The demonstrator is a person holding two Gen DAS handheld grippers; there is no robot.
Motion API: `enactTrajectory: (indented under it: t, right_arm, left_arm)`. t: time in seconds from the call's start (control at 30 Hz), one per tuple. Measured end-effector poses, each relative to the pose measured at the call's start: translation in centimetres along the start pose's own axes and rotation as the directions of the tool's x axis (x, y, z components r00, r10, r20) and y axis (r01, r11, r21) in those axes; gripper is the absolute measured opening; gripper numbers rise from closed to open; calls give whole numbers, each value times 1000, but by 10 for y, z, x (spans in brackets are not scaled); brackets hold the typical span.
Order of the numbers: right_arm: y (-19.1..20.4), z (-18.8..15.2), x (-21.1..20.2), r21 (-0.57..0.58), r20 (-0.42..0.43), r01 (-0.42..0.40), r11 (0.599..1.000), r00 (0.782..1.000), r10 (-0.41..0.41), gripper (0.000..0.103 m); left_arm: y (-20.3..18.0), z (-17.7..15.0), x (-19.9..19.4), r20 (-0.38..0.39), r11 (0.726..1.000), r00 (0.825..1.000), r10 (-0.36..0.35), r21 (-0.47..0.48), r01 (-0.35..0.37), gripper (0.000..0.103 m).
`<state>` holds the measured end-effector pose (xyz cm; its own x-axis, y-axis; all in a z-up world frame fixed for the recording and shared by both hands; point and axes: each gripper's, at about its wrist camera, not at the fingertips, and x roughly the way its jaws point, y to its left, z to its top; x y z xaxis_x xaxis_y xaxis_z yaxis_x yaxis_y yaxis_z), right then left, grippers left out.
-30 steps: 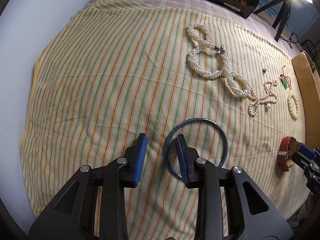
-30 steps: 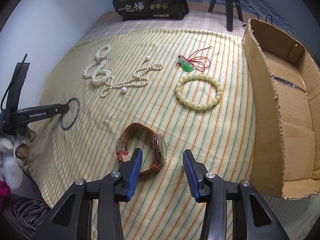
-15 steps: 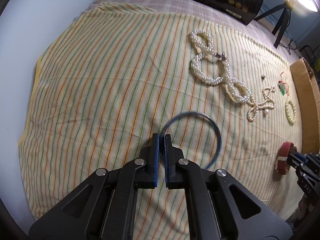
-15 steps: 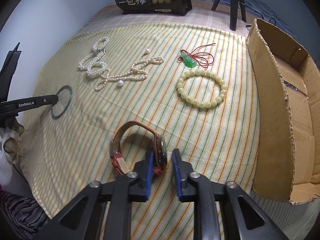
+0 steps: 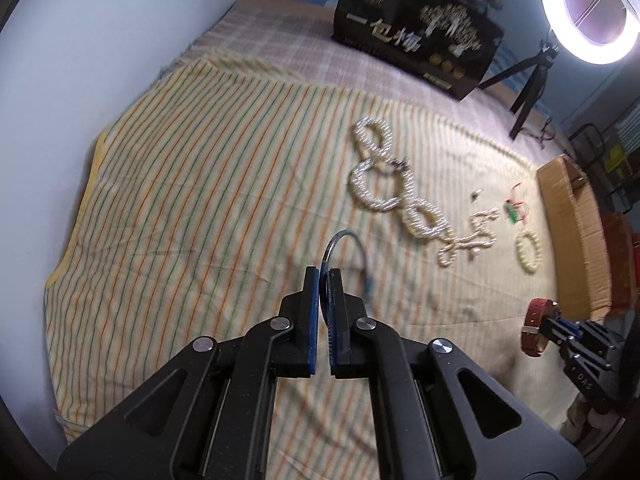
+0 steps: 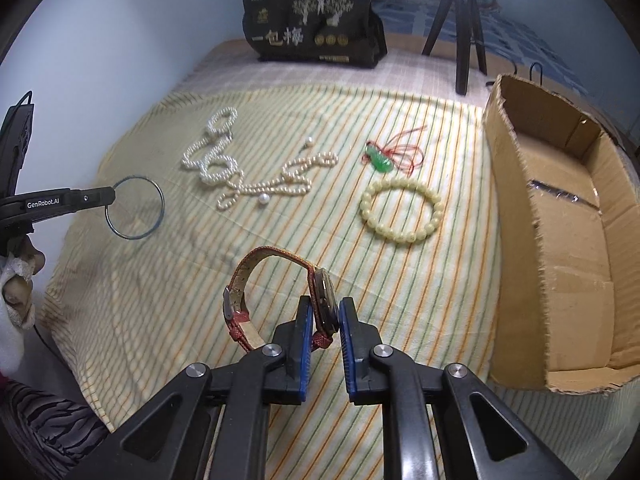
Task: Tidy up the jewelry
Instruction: 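Lift and carry the black ring with left tool while right tool carries the watch into the box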
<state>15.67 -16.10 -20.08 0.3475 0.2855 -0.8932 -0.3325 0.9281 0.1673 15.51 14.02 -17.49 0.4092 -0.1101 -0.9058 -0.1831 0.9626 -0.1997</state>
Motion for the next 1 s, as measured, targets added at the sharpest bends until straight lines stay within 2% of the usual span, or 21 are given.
enactTrajectory:
  t: [0.27,0.47,1.0]
  right_arm:
    - [-5,-1,-32,-12,63,-2,1000,998,2,11]
    - [-20,-2,-54,-2,101,17,1000,995,-16,11]
    - [-107,-15,-98,142,163,116,983,977,-138,11]
  left_arm:
    - [-20,2,-27,54,998,996,-66,6,65,1]
    - [-51,1,-44,89,993,990,-110,54,106,1]
    - [-158,-11,-62,93,950,962,-256,210,232,1]
